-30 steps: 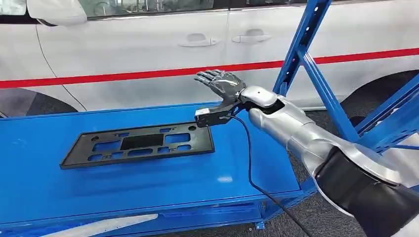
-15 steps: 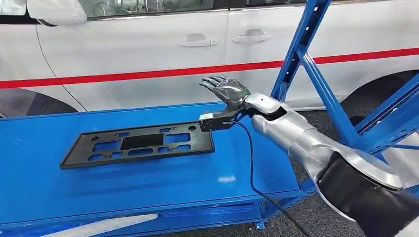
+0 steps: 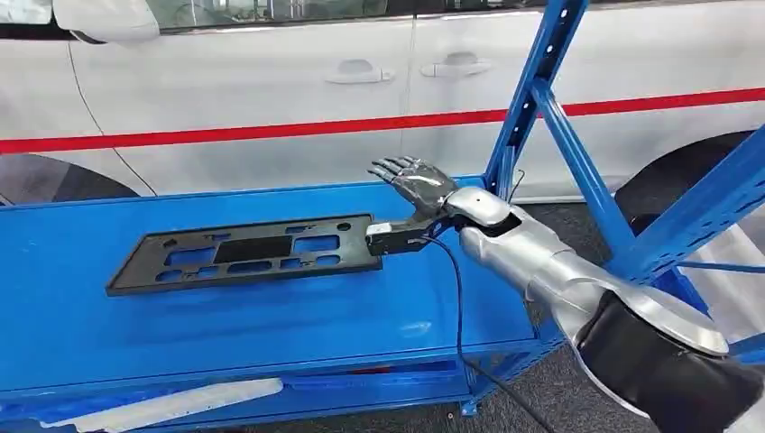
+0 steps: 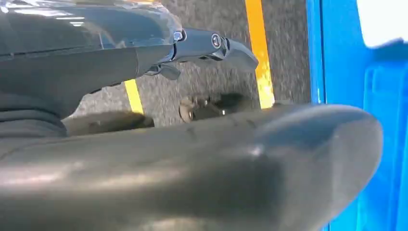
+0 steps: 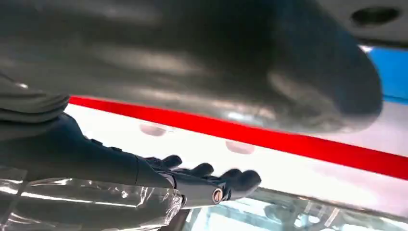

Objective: Take the parts from the cabinet and place them on the table.

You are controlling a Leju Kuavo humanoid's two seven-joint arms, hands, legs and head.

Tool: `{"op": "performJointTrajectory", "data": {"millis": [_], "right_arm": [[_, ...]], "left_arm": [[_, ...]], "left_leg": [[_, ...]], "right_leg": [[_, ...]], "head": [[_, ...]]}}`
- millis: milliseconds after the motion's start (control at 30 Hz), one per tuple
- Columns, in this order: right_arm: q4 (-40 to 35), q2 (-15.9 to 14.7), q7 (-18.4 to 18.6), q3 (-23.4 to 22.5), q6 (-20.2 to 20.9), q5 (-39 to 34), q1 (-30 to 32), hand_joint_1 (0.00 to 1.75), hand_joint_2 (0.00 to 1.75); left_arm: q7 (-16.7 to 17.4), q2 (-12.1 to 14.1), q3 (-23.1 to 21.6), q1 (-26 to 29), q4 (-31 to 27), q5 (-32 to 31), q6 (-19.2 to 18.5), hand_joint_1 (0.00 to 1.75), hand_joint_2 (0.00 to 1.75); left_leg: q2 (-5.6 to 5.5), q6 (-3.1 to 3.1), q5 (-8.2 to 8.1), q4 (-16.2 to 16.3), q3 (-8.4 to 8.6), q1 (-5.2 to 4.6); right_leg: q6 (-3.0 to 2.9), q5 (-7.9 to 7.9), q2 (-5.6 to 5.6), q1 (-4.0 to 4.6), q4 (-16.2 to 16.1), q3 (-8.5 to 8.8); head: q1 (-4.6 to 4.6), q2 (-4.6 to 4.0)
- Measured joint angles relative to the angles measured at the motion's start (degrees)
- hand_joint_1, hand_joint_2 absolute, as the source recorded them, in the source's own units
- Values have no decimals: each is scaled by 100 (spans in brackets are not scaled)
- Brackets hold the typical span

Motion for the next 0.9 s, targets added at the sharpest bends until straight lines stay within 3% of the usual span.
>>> {"op": "performJointTrajectory", "data": {"millis": [33,100,133,200,233,333,400,900], "right_arm": [[-2,2,6,0,-17,2,1,0,0],[-15,24,9,0,-28,9,21,0,0],[-15,24,9,0,-28,11,23,0,0],[-15,9,9,0,-26,13,33,0,0],[-15,-2,11,0,-24,18,35,0,0],[-15,-44,15,0,-9,46,36,0,0],[-15,-63,15,0,2,52,36,0,0],[-28,-120,-4,0,85,24,37,0,0]], "left_arm": [[2,-15,0,-2,0,30,-15,0,0],[9,-15,0,5,0,48,-22,0,0],[11,-15,0,10,0,48,-22,0,0],[20,-15,0,21,0,46,-22,0,0],[26,-7,0,29,0,44,-20,0,0],[42,-4,0,27,0,26,-2,0,0],[42,-2,0,26,0,26,9,0,0],[147,2,2,27,0,46,153,0,0]], "left_leg": [[-27,-43,26,16,-19,-3],[-34,-40,-239,26,-49,-13],[-31,-63,-253,23,-58,-12],[-29,-81,-134,-1,-73,-7],[-30,-87,117,-49,-78,-2],[-28,-90,203,-56,-132,-2],[-26,-84,219,-53,-161,-7],[-23,-58,228,-34,-227,-22]], "right_leg": [[-62,-73,-1,2,-75,14],[-35,-89,-11,5,-109,5],[-74,-61,-14,5,-109,-12],[-72,-20,-27,12,-103,-36],[-82,1,-28,20,-91,-48],[-88,74,-21,19,-85,-103],[-40,129,-11,10,-93,-131],[-20,147,-9,-6,-99,-186]], "head": [[-2,0],[-4,0],[-4,0],[-4,0],[-4,0],[-4,0],[-4,0],[-4,0]]}}
